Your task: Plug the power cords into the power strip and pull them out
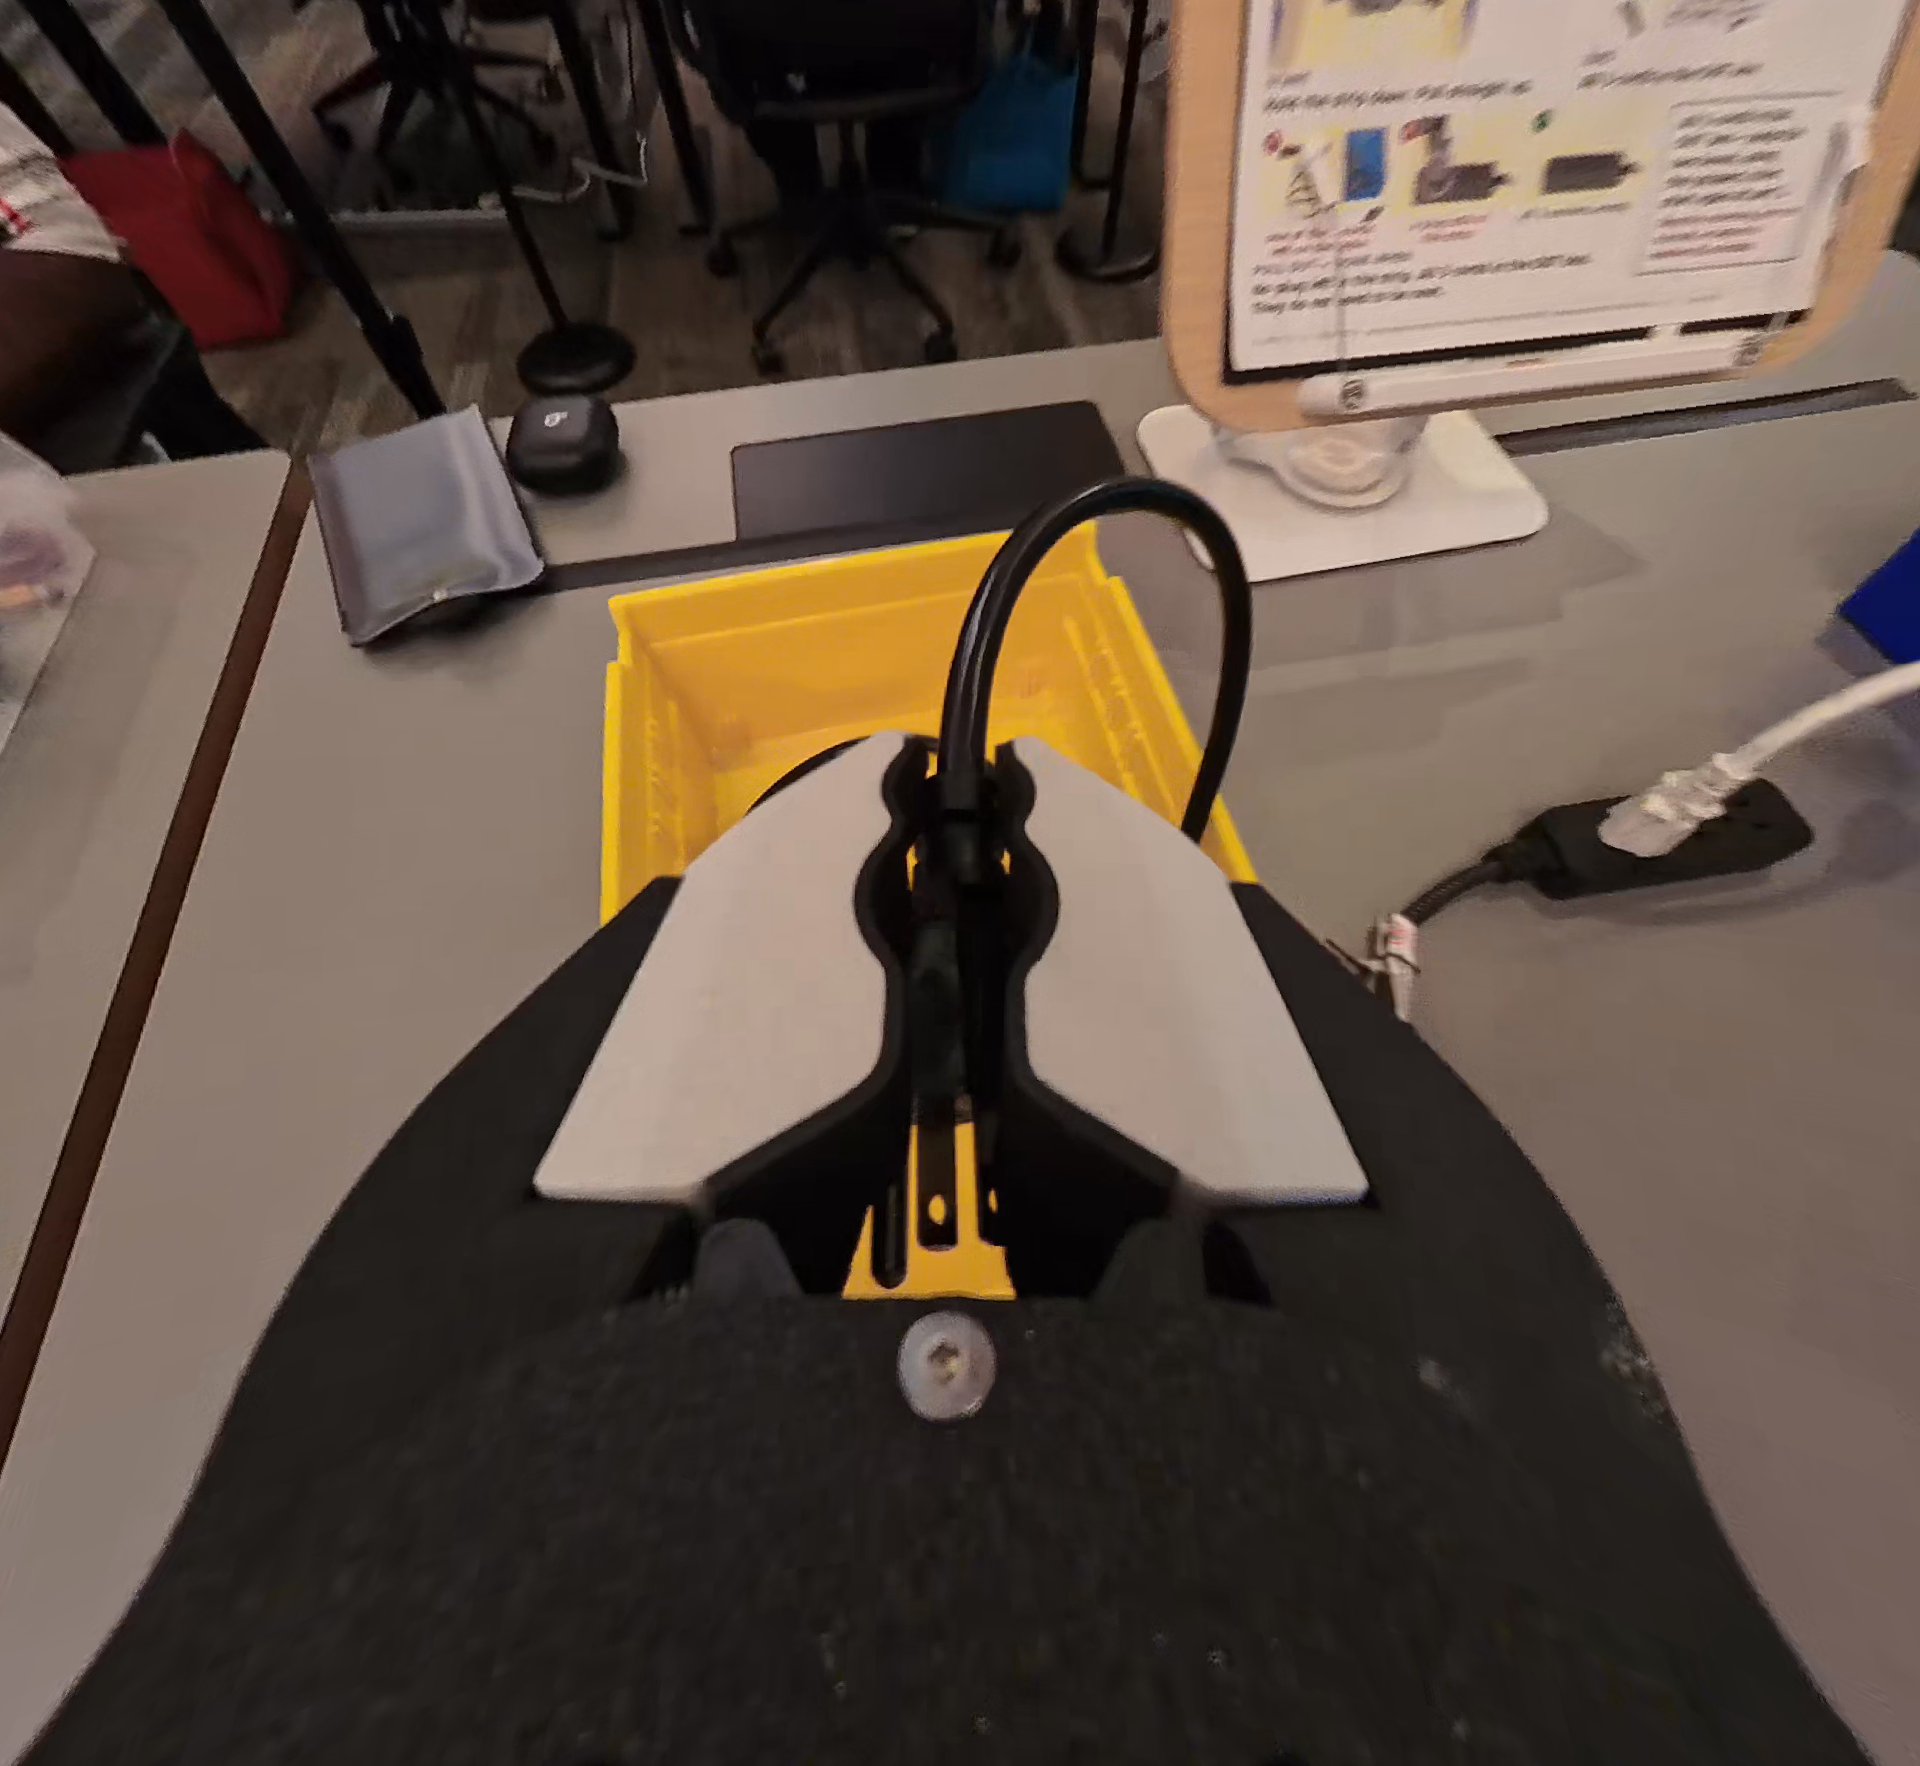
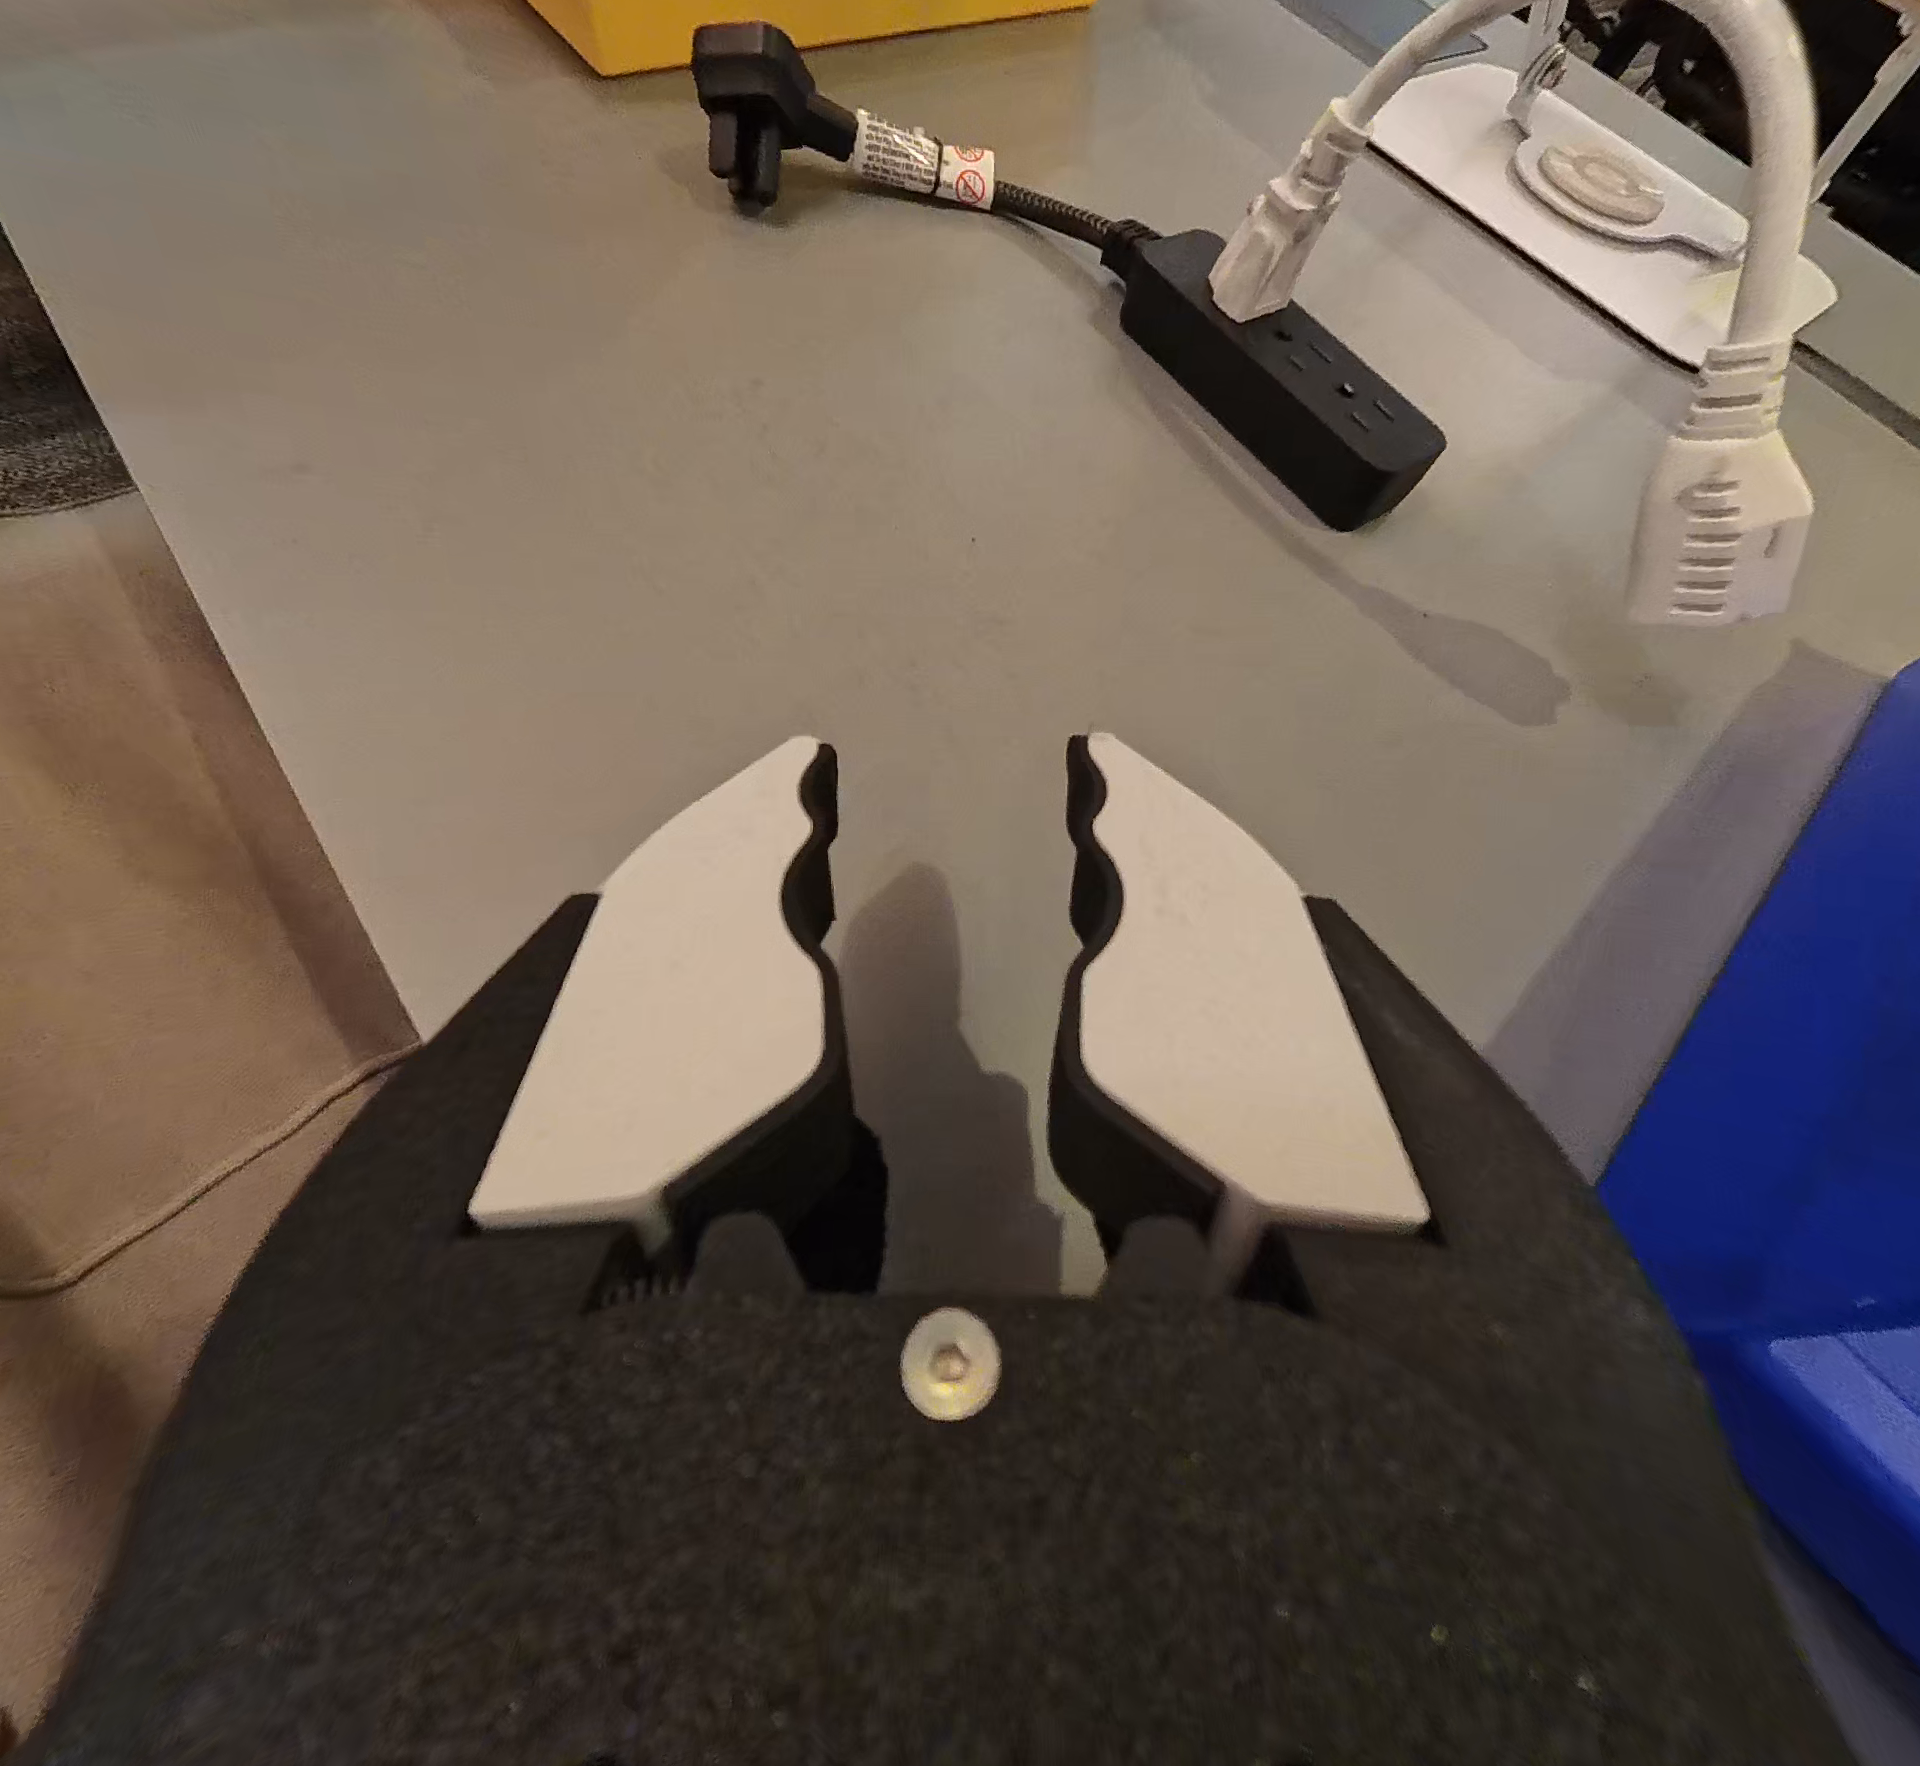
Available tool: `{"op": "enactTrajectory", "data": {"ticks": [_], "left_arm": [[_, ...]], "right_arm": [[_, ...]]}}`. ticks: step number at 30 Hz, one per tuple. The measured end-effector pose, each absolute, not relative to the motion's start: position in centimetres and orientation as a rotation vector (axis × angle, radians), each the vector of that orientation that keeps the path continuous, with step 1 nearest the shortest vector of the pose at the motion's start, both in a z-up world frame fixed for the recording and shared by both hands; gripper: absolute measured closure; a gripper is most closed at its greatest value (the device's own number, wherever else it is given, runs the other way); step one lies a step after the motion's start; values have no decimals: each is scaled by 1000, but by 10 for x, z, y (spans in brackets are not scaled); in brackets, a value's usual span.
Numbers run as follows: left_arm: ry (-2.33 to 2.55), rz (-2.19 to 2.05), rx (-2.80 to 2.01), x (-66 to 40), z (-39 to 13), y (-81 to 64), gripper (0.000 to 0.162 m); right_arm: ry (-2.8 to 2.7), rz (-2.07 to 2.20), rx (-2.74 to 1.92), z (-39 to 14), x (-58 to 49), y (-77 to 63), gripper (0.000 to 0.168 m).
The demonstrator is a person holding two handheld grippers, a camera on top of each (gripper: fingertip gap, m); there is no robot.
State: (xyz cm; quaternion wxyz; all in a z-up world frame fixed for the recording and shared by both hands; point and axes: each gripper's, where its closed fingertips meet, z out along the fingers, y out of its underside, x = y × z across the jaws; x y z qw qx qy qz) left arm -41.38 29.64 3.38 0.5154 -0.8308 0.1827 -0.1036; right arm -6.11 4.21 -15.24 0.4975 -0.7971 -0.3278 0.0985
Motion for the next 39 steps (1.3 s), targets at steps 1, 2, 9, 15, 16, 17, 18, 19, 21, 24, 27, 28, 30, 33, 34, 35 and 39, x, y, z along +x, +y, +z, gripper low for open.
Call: {"op": "enactTrajectory", "data": {"ticks": [1,2,9,15,16,17,18,19,21,24,27,28,30,33,34,35,39], "left_arm": [[448,-266,-1971,-410,40,289,152],[447,-306,-1921,-406,51,282,162],[486,-482,-1869,-393,88,257,162],[522,-432,-1945,-398,60,248,162],[506,-424,-1952,-401,56,248,162],[491,-443,-1964,-402,51,248,160],[486,-488,-1981,-399,46,247,152],[488,-541,-2007,-395,39,246,145],[515,-607,-2094,-384,19,248,132],[574,-647,-2198,-366,-16,258,127],[585,-731,-2315,-345,-52,272,121],[580,-746,-2355,-340,-64,279,121],[573,-768,-2423,-332,-86,291,115],[544,-868,-2483,-317,-106,306,112],[525,-918,-2481,-313,-109,310,113],[510,-982,-2475,-308,-111,313,115],[488,-1125,-2440,-301,-113,316,120]], "right_arm": [[-795,235,-1929,-152,-61,42,126],[-793,235,-1925,-151,-61,43,126],[-806,228,-1919,-151,-63,43,126],[-827,214,-1917,-153,-64,40,126],[-830,211,-1915,-152,-64,40,126],[-832,214,-1912,-152,-65,40,126],[-836,218,-1913,-153,-67,39,126],[-844,215,-1915,-154,-68,39,125],[-860,196,-1915,-155,-68,39,125],[-874,185,-1912,-156,-69,39,125],[-883,177,-1921,-158,-70,40,125],[-885,175,-1922,-159,-70,40,125],[-885,170,-1919,-158,-69,40,125],[-875,173,-1923,-158,-67,41,124],[-871,173,-1925,-158,-66,42,124],[-868,173,-1927,-158,-65,42,124],[-859,170,-1933,-158,-62,43,124]]}}
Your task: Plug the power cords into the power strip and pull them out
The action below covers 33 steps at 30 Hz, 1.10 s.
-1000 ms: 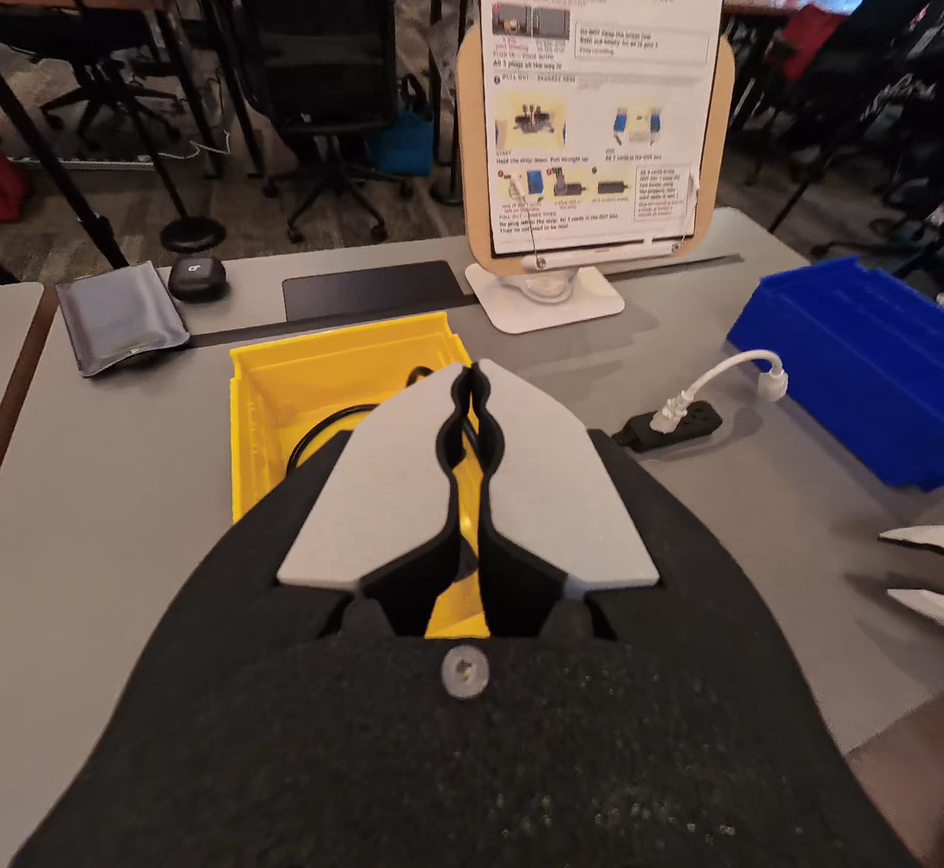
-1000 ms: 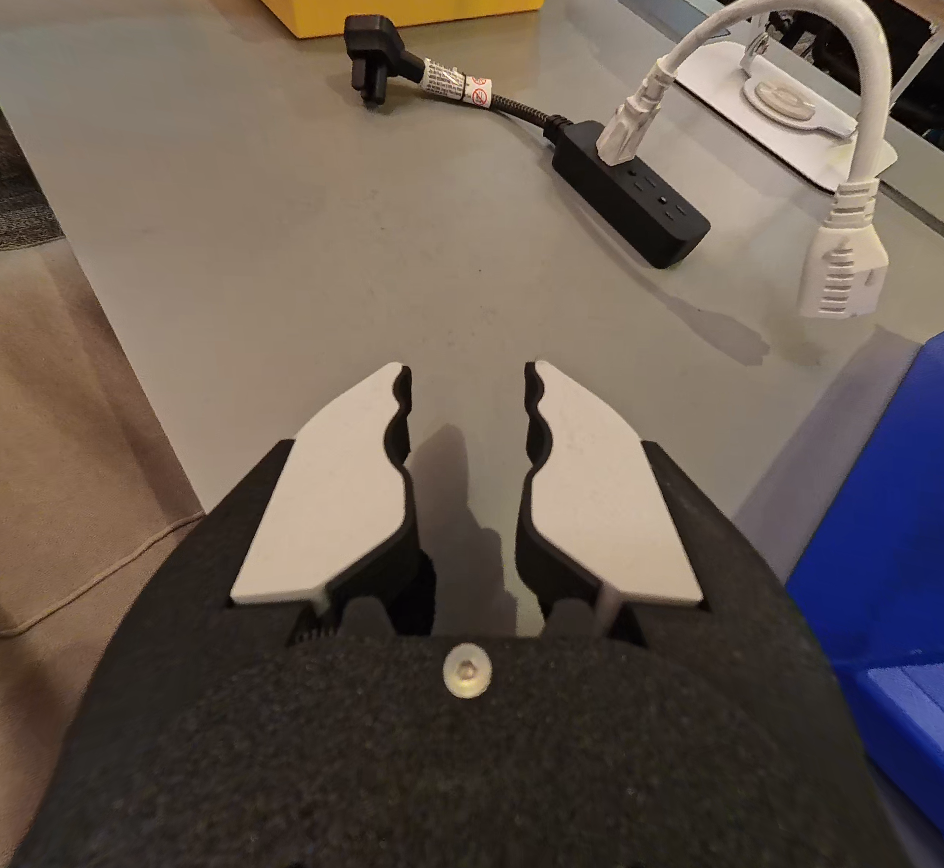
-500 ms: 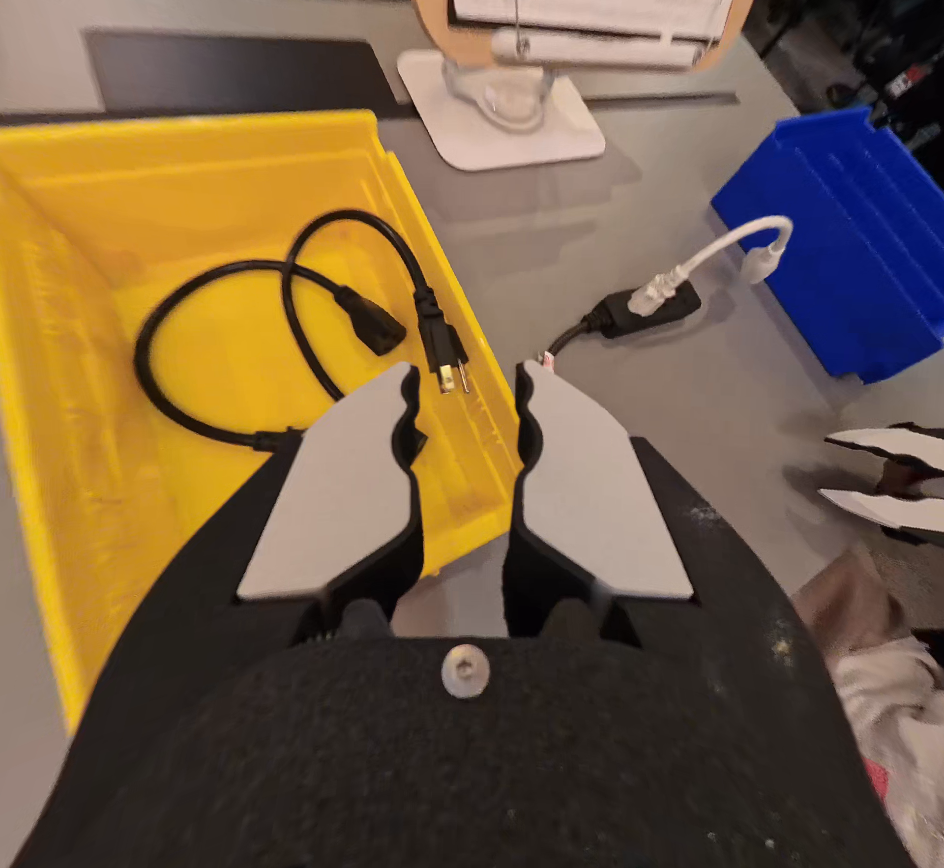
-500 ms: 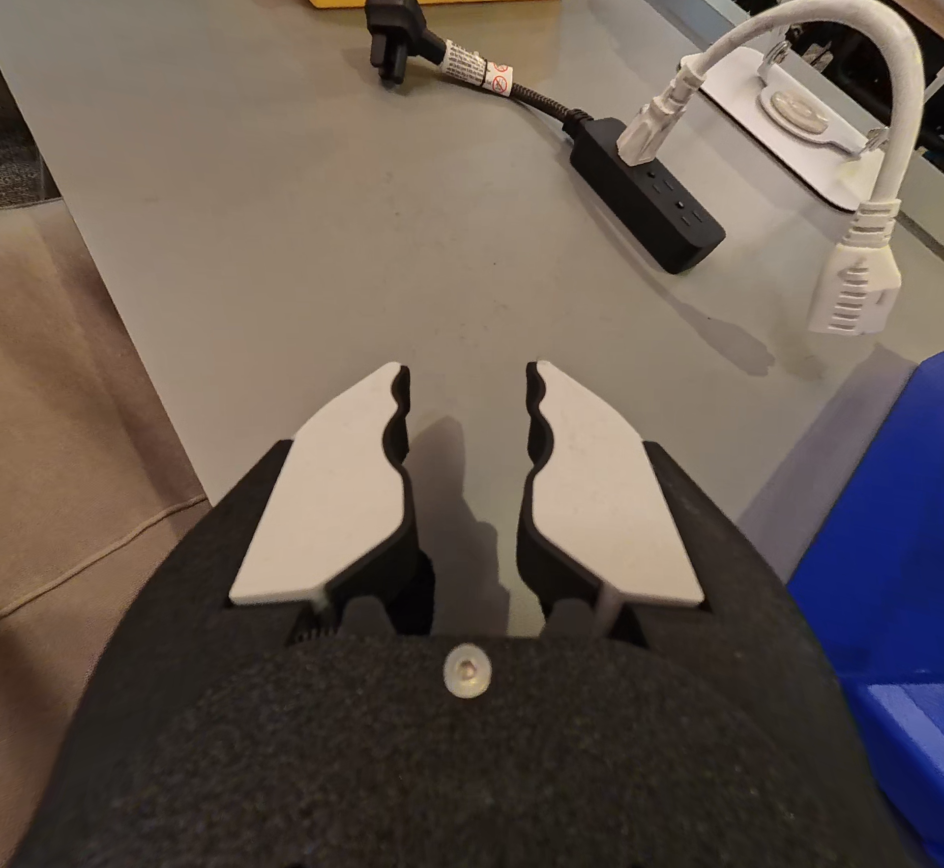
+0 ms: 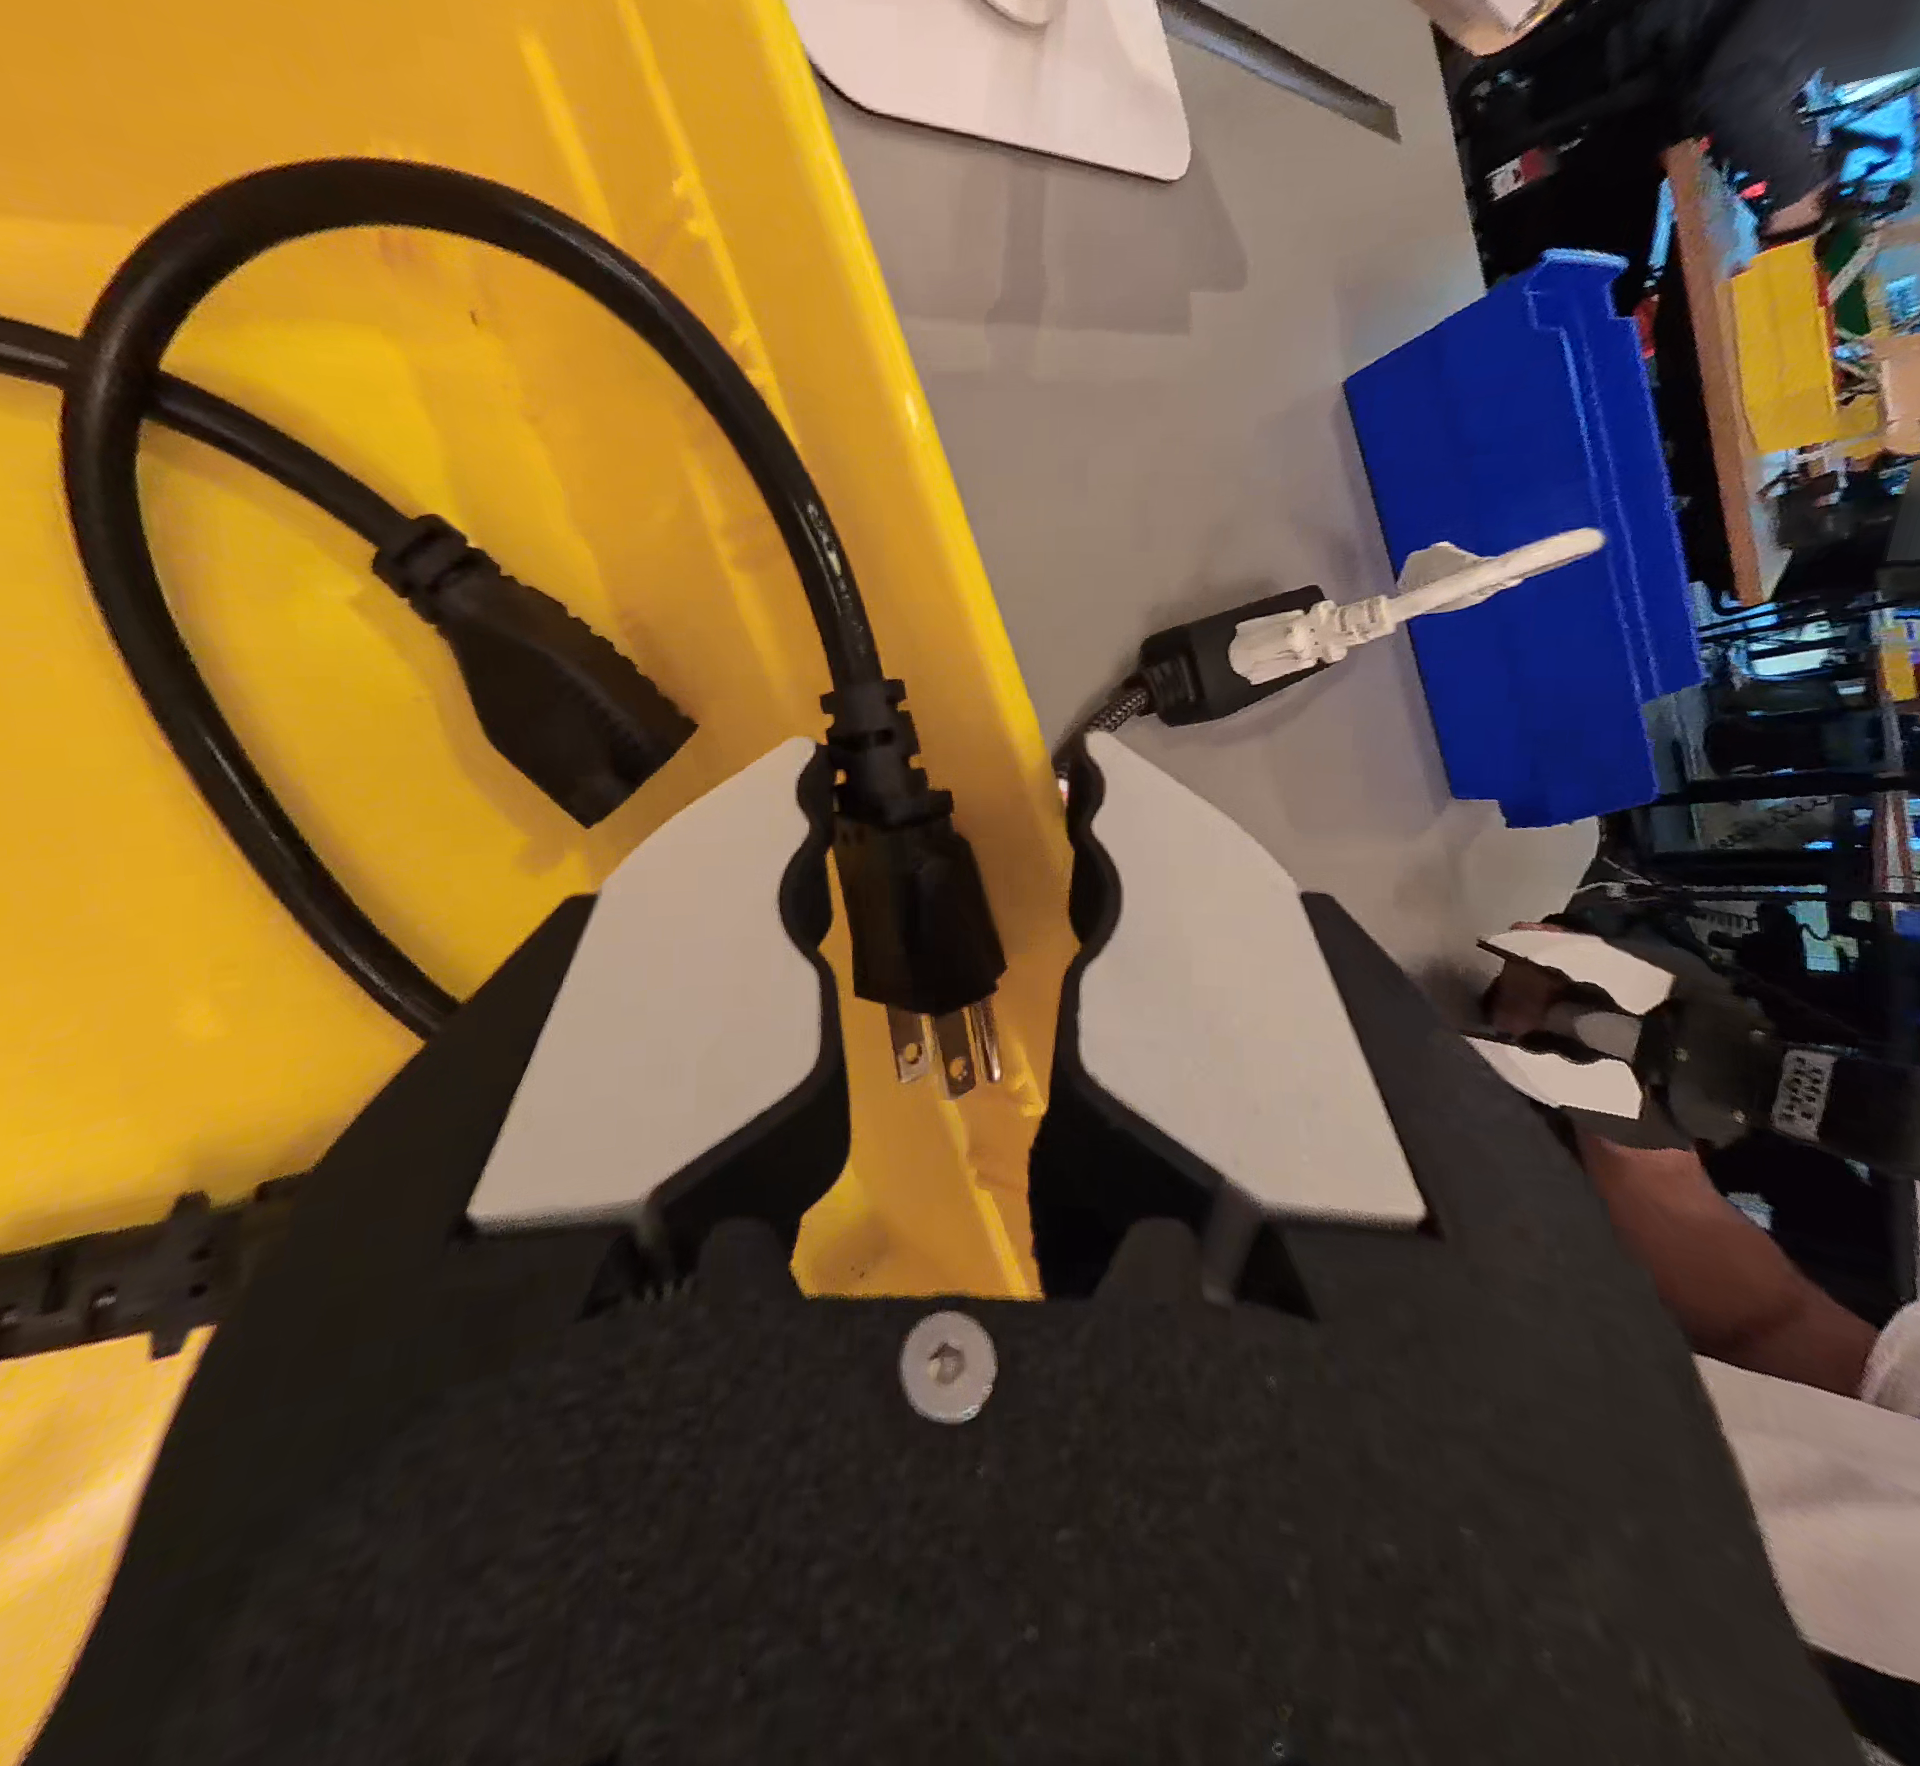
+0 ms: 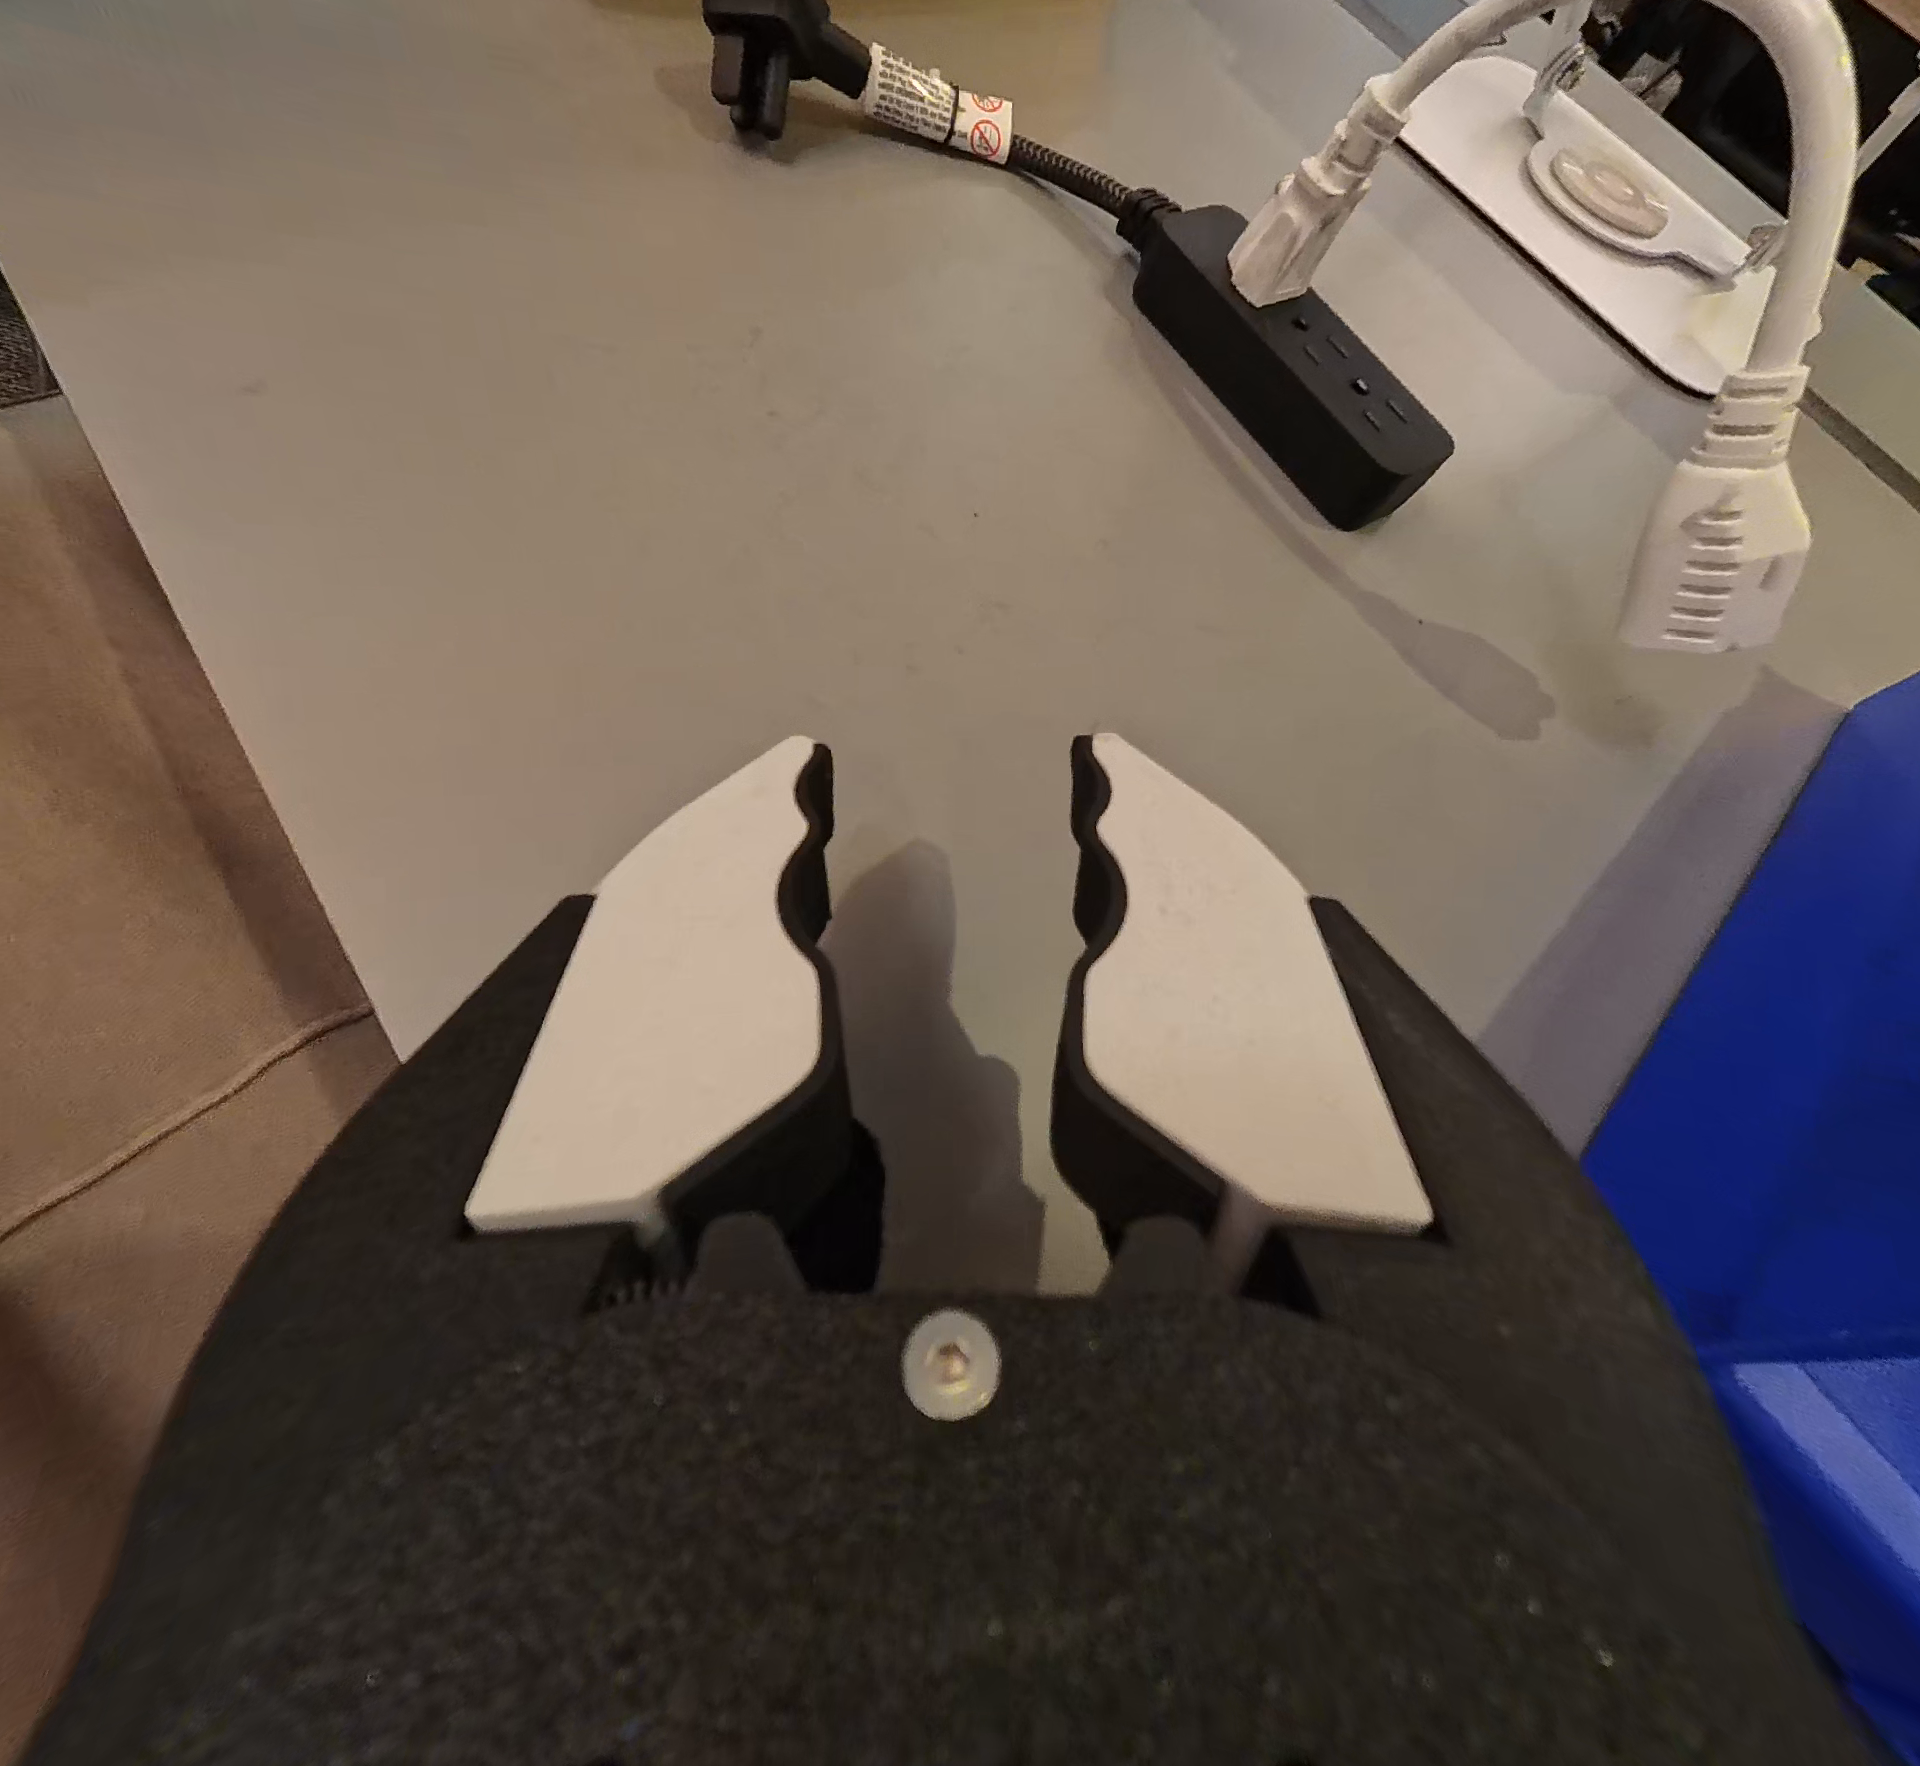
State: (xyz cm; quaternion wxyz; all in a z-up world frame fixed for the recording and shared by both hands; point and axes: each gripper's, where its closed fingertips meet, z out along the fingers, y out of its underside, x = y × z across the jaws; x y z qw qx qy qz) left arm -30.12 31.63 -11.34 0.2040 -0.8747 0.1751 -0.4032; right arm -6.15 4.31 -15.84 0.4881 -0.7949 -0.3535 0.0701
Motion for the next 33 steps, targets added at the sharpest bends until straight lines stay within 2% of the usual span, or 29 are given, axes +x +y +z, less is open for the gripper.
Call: {"op": "enactTrajectory", "data": {"ticks": [5,10,11,16,26,30,33], "left_arm": [[511,-1207,-2431,-306,-111,307,126],[598,-1041,-2421,-317,-105,305,135],[597,-1022,-2407,-319,-102,306,141],[530,-1119,-2283,-322,-65,314,142],[777,-1372,-1768,-289,73,242,143],[923,-1543,-1538,-266,133,182,143],[1048,-1673,-1472,-236,141,132,143]], "right_arm": [[-862,166,-1930,-158,-60,41,125],[-891,148,-1927,-160,-62,39,124],[-895,145,-1926,-160,-63,38,124],[-909,141,-1926,-161,-65,38,124],[-870,229,-1900,-152,-69,40,124],[-830,468,-1804,-122,-84,43,123],[-779,637,-1672,-79,-93,45,123]]}}
